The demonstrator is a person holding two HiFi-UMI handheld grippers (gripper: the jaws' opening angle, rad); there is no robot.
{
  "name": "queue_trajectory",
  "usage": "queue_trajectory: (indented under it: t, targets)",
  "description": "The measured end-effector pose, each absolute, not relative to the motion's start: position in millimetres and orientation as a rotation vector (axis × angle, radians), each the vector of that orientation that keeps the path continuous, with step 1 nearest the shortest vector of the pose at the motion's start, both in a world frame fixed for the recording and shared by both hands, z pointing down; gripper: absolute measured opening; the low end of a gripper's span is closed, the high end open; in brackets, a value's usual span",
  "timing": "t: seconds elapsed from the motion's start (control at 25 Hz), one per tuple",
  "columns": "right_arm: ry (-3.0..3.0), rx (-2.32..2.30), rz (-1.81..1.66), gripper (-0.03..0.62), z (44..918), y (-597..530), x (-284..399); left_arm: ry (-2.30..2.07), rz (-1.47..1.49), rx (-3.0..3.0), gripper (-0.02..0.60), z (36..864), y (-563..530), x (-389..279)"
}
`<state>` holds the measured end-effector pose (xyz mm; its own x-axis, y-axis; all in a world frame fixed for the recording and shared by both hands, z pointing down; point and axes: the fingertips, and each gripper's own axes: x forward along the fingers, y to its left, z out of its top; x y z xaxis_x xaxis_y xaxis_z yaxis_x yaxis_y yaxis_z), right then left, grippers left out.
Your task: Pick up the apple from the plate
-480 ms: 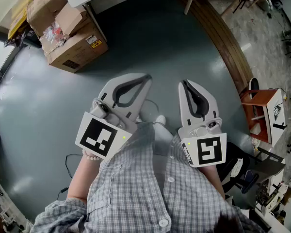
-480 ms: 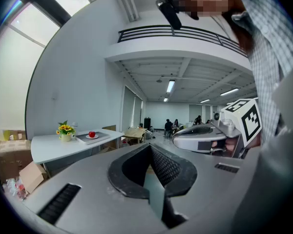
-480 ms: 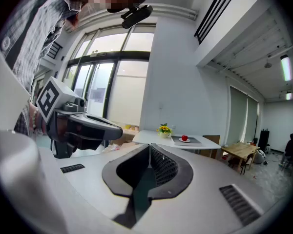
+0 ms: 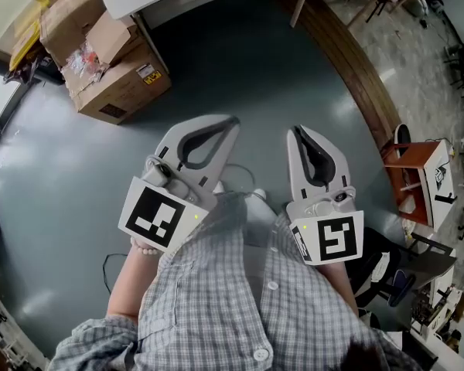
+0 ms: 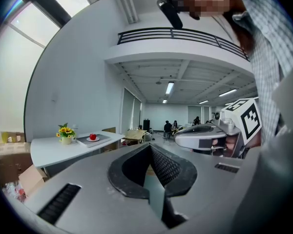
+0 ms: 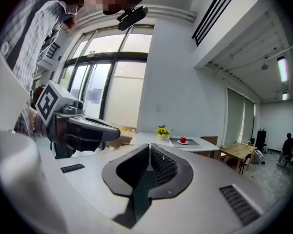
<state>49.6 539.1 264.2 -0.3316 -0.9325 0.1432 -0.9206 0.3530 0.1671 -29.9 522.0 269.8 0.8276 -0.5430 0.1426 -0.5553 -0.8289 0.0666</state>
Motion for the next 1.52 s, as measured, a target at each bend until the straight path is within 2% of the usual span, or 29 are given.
queue_trajectory:
  t: [0.6,1.52]
  targets:
    - [-2.379,1.685,-0.153,0.029,259.0,530.8,4.8,-0.928,0.15,2.918,0.011,266.6,516.1,-85.3]
    - [-2.443,1.567,-0.107,0.029,272.0,466.9,5.9,-1.114,0.167,2.811,0.011,274.1,468.2,-104.8]
